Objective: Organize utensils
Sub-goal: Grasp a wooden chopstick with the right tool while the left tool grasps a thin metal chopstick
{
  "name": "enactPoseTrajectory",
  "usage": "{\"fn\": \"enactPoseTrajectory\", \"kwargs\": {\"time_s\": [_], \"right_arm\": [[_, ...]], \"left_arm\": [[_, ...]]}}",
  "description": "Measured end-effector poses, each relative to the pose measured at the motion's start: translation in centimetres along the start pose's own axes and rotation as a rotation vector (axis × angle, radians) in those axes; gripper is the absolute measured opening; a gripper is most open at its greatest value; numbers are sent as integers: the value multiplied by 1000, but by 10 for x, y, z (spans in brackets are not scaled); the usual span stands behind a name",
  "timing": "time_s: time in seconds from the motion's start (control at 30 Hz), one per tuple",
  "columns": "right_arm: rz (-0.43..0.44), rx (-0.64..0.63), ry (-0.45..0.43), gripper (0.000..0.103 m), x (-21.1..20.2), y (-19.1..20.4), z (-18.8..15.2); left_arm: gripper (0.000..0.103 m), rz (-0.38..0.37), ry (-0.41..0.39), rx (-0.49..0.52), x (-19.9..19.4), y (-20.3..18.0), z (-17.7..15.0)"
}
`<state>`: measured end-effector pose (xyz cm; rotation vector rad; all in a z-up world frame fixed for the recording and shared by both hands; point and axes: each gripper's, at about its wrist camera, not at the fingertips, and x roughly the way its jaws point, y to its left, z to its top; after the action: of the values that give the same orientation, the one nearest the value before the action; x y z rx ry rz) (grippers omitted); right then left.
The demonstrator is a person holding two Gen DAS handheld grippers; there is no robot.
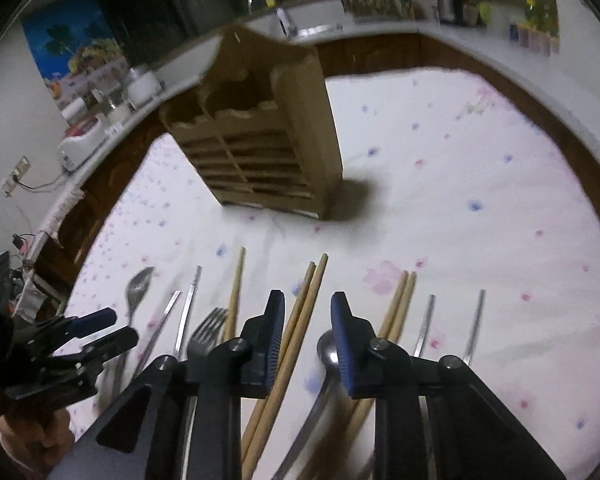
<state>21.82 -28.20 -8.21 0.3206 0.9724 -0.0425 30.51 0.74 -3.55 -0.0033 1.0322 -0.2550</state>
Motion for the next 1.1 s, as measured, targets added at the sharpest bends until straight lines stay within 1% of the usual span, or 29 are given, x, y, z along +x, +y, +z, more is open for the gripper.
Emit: {"fn": "enactPoseTrajectory", "kwargs": {"time_s": [0.07,0.13,0.17,0.23,0.3,0.4,0.47,0.63,0.67,0.73,0.83,0.9,0.97,1.0,1.07,1.1], "right_arm": [[-5,10,27,20,13,-2,3],[-18,14,44,20,24,-4,6],[-12,27,54,19,28,-7,7],[-25,24,65,17,35,-7,9],[-31,25,77,16,40,-8,11],[-64,9,103,13,49,-8,10],[-64,12,101,12,50,-9,11],[-78,-5,119,12,57,-4,18],[-80,-7,126,15,58,-2,21],[-83,-17,146,16,61,1,21],[-103,-48,139,16,61,5,19],[-110,-51,139,12,63,5,22],[-125,-68,135,12,67,8,26],[-138,-80,132,10,68,10,26],[-152,-95,122,9,69,13,25],[-134,-79,117,8,67,11,25]], "left_arm": [[46,-17,21,-6,9,3,5],[42,-29,39,-7,16,6,8],[41,-30,48,-2,21,6,10],[39,-36,57,7,27,6,14],[38,-36,69,26,33,3,18],[35,-29,98,48,45,1,20],[34,-25,98,57,48,0,22],[34,-18,115,77,54,-7,28],[34,-16,122,79,56,-8,30],[34,-14,131,88,57,-10,32],[32,-6,135,106,58,-12,32],[28,8,137,111,61,-13,35],[19,27,121,124,63,-16,36],[17,34,111,131,63,-17,36],[4,32,104,135,63,-18,35],[4,29,106,124,63,-17,35]]}}
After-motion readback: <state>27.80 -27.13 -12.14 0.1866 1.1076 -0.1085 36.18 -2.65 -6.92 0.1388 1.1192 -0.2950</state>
